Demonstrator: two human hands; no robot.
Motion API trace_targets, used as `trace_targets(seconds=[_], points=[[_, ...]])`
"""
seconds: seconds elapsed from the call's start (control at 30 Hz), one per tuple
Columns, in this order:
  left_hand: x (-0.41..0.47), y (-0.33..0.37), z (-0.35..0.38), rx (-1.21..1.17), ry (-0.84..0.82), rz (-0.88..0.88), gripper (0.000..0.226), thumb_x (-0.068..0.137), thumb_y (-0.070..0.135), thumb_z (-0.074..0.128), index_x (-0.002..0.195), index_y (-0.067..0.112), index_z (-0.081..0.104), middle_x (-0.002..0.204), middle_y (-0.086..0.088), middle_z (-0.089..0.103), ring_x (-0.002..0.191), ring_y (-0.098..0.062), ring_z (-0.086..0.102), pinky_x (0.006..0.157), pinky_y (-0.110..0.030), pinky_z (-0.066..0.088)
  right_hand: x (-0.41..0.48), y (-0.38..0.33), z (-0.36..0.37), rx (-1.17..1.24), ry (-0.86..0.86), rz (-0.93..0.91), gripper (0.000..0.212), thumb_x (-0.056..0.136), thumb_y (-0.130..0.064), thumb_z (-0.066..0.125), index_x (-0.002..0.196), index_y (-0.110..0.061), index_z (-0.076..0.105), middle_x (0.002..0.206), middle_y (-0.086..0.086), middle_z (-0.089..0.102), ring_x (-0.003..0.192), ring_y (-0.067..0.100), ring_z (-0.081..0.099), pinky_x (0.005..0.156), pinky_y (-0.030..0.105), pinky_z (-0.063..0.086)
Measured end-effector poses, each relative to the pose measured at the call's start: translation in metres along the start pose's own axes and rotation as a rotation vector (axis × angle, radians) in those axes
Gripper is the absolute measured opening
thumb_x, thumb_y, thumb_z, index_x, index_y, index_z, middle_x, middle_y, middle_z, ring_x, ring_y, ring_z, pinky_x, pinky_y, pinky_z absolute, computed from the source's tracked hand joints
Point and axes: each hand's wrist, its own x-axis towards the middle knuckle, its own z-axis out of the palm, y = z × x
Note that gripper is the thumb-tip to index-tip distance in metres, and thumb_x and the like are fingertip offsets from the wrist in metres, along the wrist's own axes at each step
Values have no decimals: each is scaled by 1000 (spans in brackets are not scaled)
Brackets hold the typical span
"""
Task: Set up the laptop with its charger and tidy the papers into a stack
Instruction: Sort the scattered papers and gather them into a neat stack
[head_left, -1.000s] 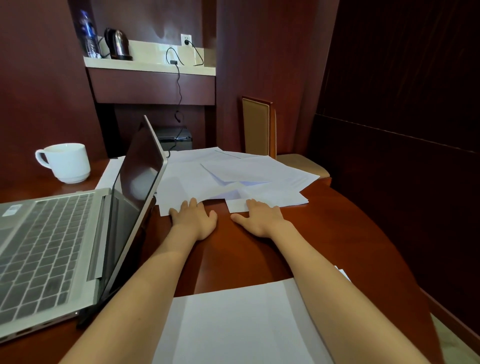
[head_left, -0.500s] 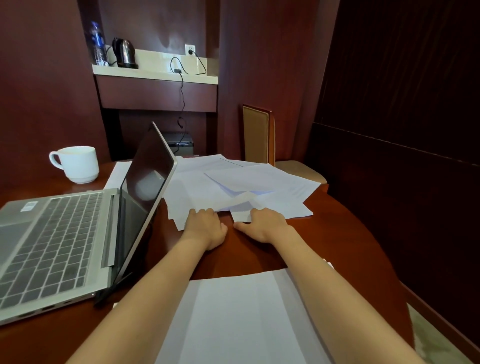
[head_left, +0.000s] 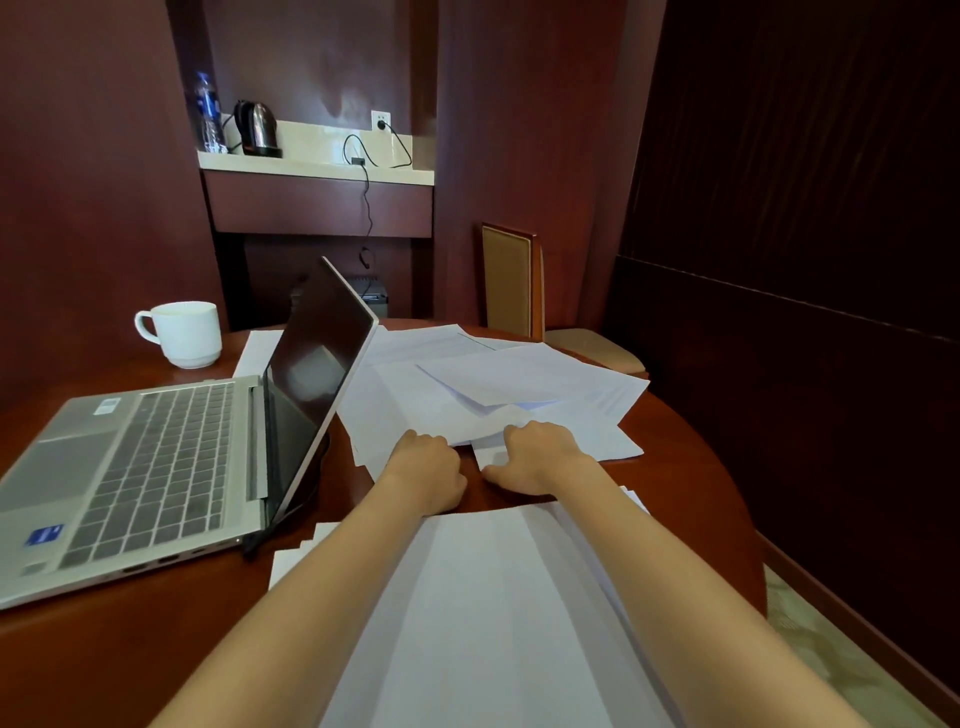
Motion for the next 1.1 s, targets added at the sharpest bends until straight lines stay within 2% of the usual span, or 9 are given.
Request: trace_targets(seconds=[0.13,0.3,0.4,0.5,0.6,0.7,0.77,0.93,1.1], points=[[-14,-1,-4,4,-1,24,34,95,21,32,109,7,59,116,-11,60,105,-27,57,88,-31,37,-16,3,-2,43,-15,-16,42,90,-41,49,115,-7,49,111,11,58,96,26,52,75,30,36],[-24,-6,-13,-80,-69,54,31,94,19,36,109,7,60,116,-11,60,106,-28,56,87,-31,40,-26,3,-11,37,-76,-24,29,90,-40,48,75,-16,46,72,-2,43,81,20,46,59,24,32],[-24,-23,-21,-333,-118,78,34,93,18,40,119,17,62,122,-3,60,111,-24,55,91,-31,44,-19,3,-24,49,-106,-7,31,92,-41,45,85,-13,58,77,0,56,80,19,54,66,27,38],[-29,-35,-20,-685,-151,87,27,92,28,49,106,24,71,113,5,65,109,-18,55,95,-27,43,-10,3,-36,4,143,23,25,93,-27,42,72,-14,48,66,-1,49,74,20,52,57,25,33],[-31,-34,-7,-838,-73,-25,30,92,38,47,114,28,65,132,1,54,128,-19,42,106,-32,31,5,-2,-31,122,308,79,10,92,-22,44,88,-13,45,83,5,53,78,23,50,60,27,36],[-27,-40,8,-725,-162,-248,56,95,50,36,145,30,24,156,-13,10,143,-30,10,114,-42,12,25,-13,-16,192,141,86,40,90,-32,54,124,-13,42,117,10,56,104,26,55,83,34,46],[-26,-45,12,-859,-206,-409,75,92,57,38,149,25,2,155,-18,-9,144,-35,-6,115,-44,4,38,-23,-6,202,51,107,57,89,-33,57,137,-13,33,130,11,48,117,28,50,92,35,45],[-22,-49,16,-1042,-171,-500,97,84,54,57,148,21,-8,155,-15,-15,144,-31,-11,116,-43,5,73,-40,11,213,-63,200,62,88,-23,56,141,-11,26,143,15,34,126,34,42,101,40,43],[-18,-52,22,-1081,-112,-465,97,81,43,67,147,21,0,156,-11,-5,144,-29,-7,115,-42,6,92,-34,14,283,-96,281,62,80,-29,64,132,-13,34,127,8,50,119,30,49,100,44,42]])
